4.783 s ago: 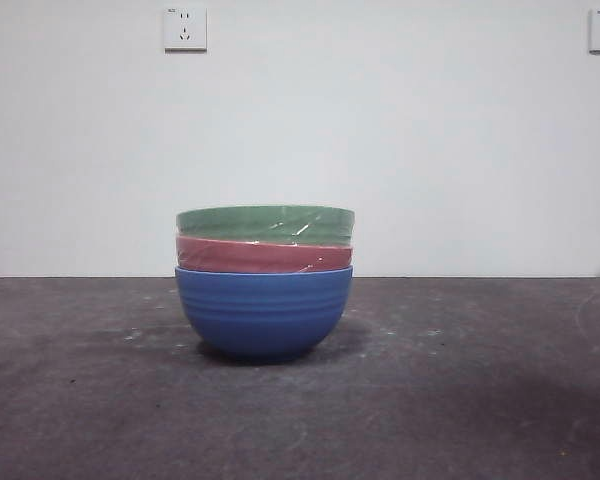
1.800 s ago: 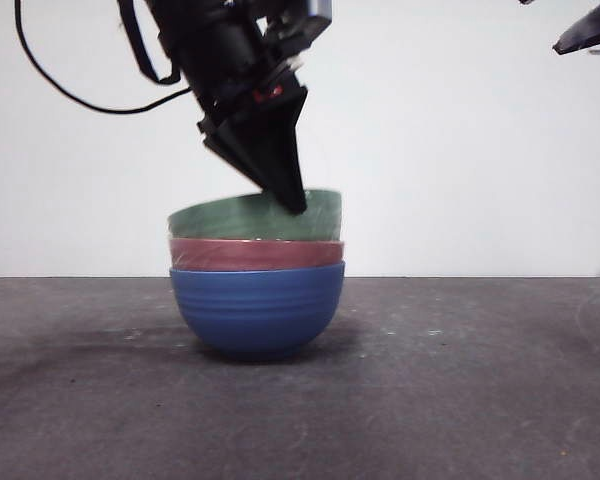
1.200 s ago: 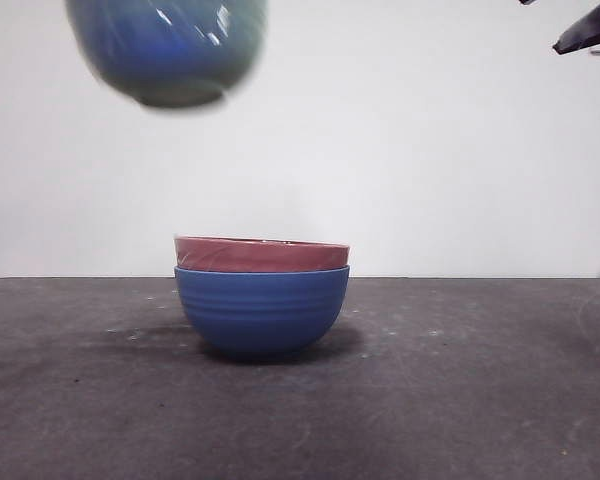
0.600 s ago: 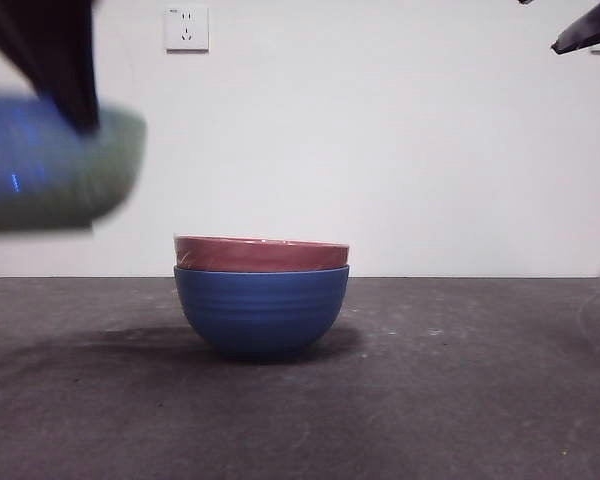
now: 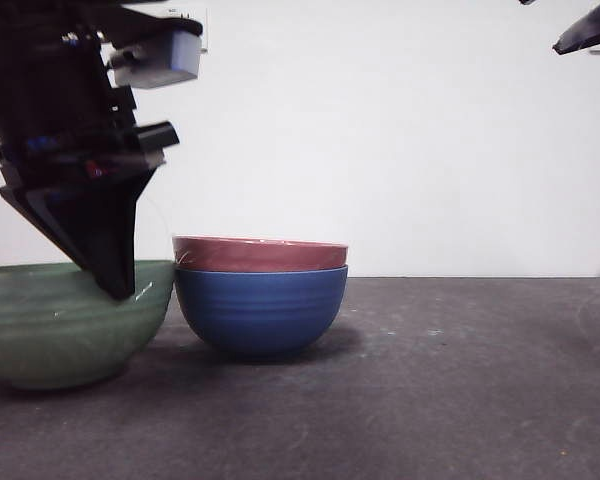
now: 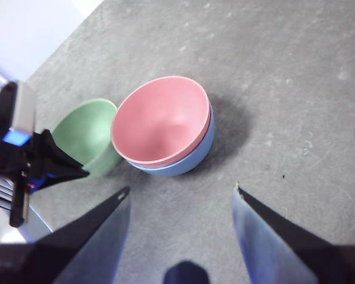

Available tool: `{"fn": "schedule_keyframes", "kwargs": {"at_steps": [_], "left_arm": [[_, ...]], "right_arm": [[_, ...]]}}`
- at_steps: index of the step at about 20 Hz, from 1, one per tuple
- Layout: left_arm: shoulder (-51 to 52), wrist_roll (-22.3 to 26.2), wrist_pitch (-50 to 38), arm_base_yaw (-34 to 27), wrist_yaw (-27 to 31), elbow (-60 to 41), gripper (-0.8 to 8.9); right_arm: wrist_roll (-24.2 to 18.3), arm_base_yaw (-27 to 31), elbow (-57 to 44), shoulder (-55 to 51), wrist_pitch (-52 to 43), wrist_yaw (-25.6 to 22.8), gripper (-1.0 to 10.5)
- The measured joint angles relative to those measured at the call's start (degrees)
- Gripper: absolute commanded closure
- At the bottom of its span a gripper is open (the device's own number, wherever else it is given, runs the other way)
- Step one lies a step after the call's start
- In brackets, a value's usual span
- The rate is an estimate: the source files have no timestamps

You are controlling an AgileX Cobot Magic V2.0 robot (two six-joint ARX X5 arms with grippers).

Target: Pick up the green bowl on the top,put the green bowl on the left,pick up the red bowl in the middle,put the red bowl on the right

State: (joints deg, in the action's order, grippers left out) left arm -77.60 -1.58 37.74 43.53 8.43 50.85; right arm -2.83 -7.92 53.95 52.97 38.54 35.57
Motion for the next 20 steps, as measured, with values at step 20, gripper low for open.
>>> {"fn": "schedule_keyframes", "kwargs": {"at_steps": [20], "left_arm": [[14.99, -1.84, 11.76, -1.29, -6.08, 10.49, 4.36]], "right_arm": [[-3.08, -17.55, 10.34, 10.12, 1.07, -12.48, 6.6]]}}
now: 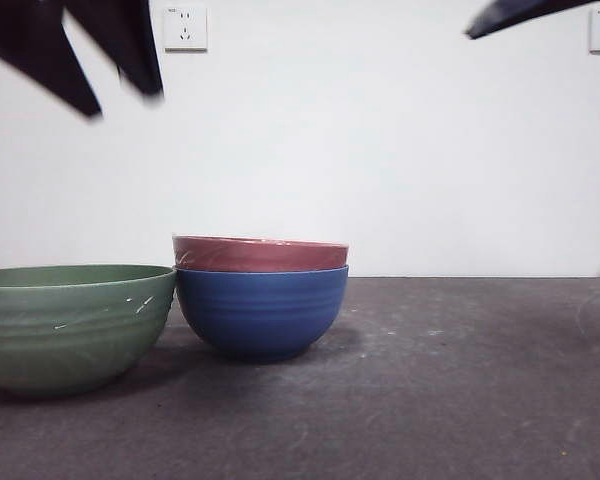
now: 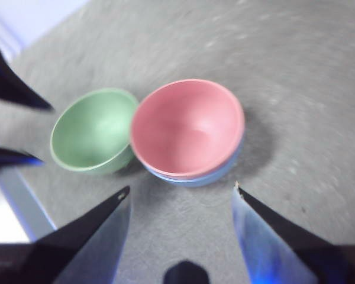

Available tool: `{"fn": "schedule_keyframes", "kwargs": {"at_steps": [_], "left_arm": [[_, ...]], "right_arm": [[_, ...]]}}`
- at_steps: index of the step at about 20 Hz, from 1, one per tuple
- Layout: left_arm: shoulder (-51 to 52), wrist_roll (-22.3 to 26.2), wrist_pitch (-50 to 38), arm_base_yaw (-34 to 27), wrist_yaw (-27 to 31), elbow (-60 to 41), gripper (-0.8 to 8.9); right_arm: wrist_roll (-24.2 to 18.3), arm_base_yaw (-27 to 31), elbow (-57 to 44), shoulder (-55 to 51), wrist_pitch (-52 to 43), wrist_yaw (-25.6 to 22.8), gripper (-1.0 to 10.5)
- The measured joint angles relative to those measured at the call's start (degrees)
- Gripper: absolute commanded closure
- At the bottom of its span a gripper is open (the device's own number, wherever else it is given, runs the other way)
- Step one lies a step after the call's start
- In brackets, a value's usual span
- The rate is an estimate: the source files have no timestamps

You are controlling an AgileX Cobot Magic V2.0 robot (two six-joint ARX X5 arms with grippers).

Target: Pick up the green bowl on the top,put the green bowl on the left,pick up the red bowl in the middle,put the red bowl on the right

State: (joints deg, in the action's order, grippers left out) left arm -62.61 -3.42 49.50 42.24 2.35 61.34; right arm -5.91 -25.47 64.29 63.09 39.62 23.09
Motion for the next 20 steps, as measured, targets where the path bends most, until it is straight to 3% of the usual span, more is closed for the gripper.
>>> {"fn": "schedule_keyframes", "kwargs": {"at_steps": [5, 11, 18, 20], "left_arm": [[12.15, -0.31, 6.58, -9.57, -2.58, 0.13, 4.36], [22.6, 0.28, 15.5, -23.56, -6.69, 0.13, 4.36], [26.03, 0.37, 20.04, -24.52, -7.15, 0.13, 4.36], [25.99, 0.37, 20.85, -24.5, -7.15, 0.13, 4.36]], "right_arm": [[-4.96, -11.54, 12.26, 13.88, 5.27, -7.08, 6.6], [-9.29, -20.2, 21.81, 29.35, 7.96, -11.17, 6.7], [-11.72, -22.67, 21.94, 41.92, 4.33, -12.83, 6.7], [-11.72, -22.62, 21.94, 43.67, 3.76, -12.83, 7.4]]}}
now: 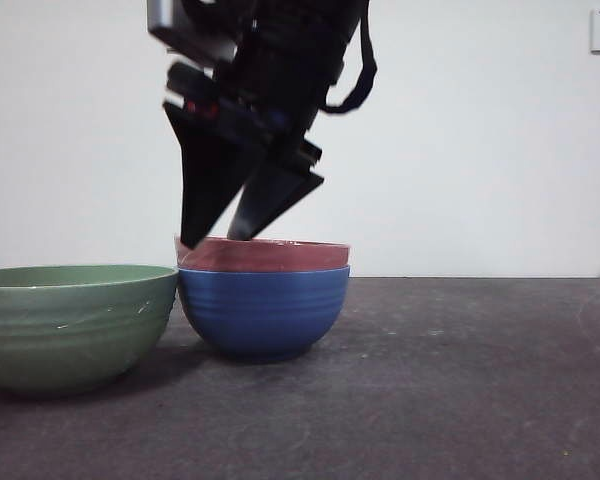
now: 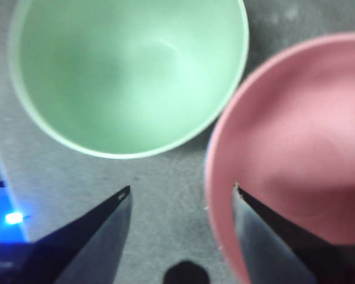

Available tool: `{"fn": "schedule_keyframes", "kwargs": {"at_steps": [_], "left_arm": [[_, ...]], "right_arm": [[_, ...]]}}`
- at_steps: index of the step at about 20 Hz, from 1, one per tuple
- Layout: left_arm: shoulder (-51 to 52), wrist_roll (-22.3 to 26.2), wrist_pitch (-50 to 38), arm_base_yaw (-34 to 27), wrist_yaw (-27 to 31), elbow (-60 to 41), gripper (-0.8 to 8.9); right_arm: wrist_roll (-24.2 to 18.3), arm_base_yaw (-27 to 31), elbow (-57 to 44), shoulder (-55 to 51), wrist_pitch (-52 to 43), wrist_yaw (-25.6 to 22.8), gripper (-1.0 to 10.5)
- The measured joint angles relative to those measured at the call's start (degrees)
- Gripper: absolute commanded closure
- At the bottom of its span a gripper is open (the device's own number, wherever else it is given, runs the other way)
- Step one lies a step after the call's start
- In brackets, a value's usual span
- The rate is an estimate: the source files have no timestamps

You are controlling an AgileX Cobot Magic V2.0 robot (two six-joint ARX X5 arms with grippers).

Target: Pick up the green bowl on the top,put the green bowl on the left,pick up the red bowl in the middle,put the red bowl on the right

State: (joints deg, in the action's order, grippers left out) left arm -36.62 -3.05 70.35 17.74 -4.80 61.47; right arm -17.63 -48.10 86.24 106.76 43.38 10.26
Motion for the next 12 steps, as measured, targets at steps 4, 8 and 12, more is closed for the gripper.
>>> {"fn": "schedule_keyframes", "kwargs": {"at_steps": [4, 8, 12], "left_arm": [[0.0, 0.0, 0.52, -0.02, 0.0, 0.0, 4.36], [0.0, 0.0, 1.11, -0.02, 0.0, 0.0, 4.36], [0.0, 0.0, 2.62, -0.02, 0.0, 0.0, 4.36]], "right_arm": [[0.0, 0.17, 0.0, 0.76, -1.49, 0.0, 8.4], [-0.04, 0.5, 0.0, 0.76, -1.44, -0.31, 9.2], [-0.39, 0.92, 0.02, 0.76, -1.77, -0.42, 9.6]]}}
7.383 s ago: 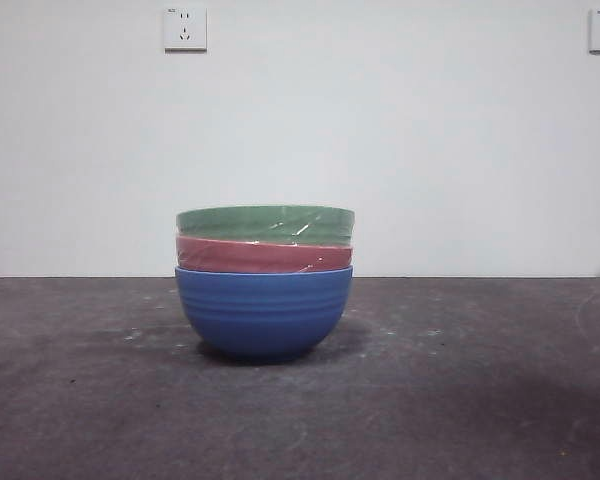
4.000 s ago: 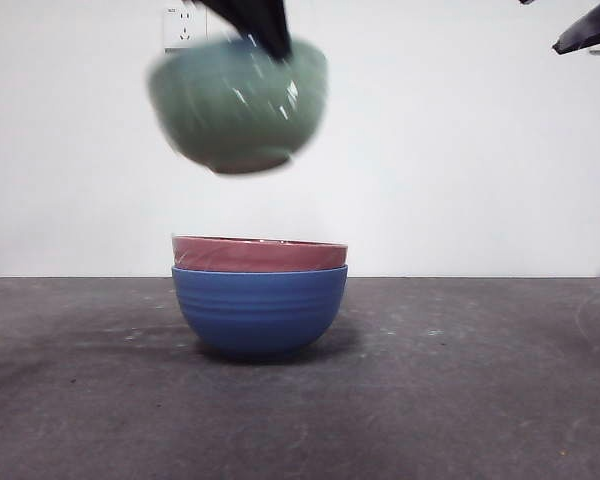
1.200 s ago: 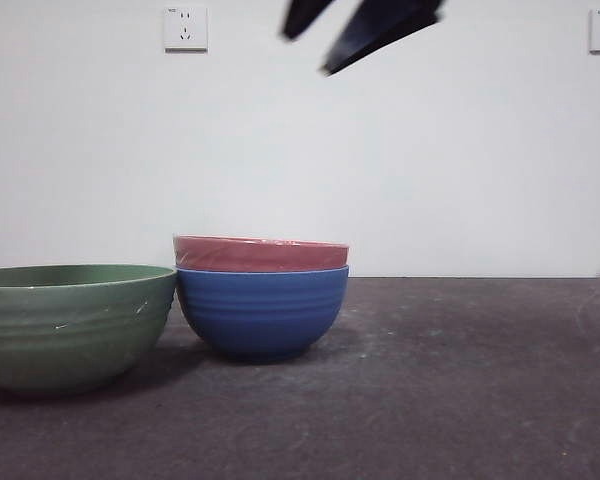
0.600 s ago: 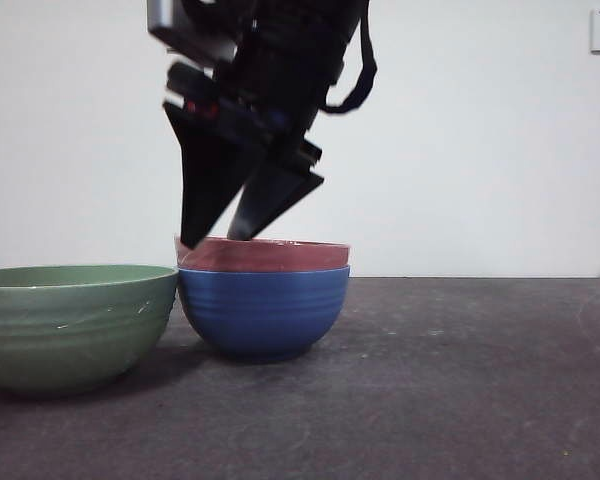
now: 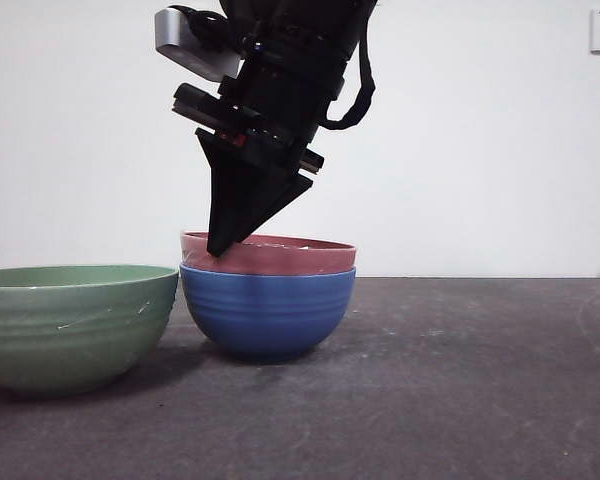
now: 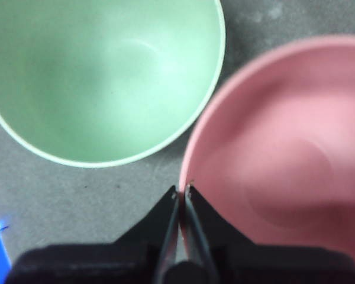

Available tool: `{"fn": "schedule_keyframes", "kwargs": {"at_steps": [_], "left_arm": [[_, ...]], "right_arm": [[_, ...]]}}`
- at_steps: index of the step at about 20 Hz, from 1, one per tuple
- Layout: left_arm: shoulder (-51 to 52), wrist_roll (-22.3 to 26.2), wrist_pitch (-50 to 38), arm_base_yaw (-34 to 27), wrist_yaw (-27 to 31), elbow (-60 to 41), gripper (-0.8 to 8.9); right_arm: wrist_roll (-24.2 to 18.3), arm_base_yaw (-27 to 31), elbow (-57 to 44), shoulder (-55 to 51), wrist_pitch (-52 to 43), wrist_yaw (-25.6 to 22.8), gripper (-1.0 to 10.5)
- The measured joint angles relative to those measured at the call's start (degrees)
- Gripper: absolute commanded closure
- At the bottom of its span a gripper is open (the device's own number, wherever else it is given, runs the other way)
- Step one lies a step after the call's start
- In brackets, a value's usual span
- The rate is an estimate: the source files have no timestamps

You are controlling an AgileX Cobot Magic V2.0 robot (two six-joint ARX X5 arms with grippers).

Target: Pick up the green bowl on the top,put the green bowl on the left,pick up the red bowl in the middle,put the red bowl on the right

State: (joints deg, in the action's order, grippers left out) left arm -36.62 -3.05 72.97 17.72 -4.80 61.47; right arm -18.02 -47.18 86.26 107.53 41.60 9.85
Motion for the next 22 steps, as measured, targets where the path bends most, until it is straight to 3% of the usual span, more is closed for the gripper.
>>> {"fn": "schedule_keyframes", "kwargs": {"at_steps": [10, 17, 19, 22], "left_arm": [[0.0, 0.0, -1.27, 0.0, 0.0, 0.0, 4.36], [0.0, 0.0, -5.46, 0.0, 0.0, 0.0, 4.36], [0.0, 0.0, -7.15, 0.0, 0.0, 0.0, 4.36], [0.0, 0.0, -10.8, 0.0, 0.02, 0.0, 4.37]], "right_arm": [[-0.46, -0.28, 0.28, -0.28, -0.11, -0.04, 9.6], [-0.44, -0.61, 0.28, -6.1, -0.11, 0.0, 9.6], [-0.24, -0.7, 0.28, -8.98, 0.0, -2.23, 9.6], [0.44, -0.74, 0.28, -14.56, 4.04, -10.8, 9.6]]}}
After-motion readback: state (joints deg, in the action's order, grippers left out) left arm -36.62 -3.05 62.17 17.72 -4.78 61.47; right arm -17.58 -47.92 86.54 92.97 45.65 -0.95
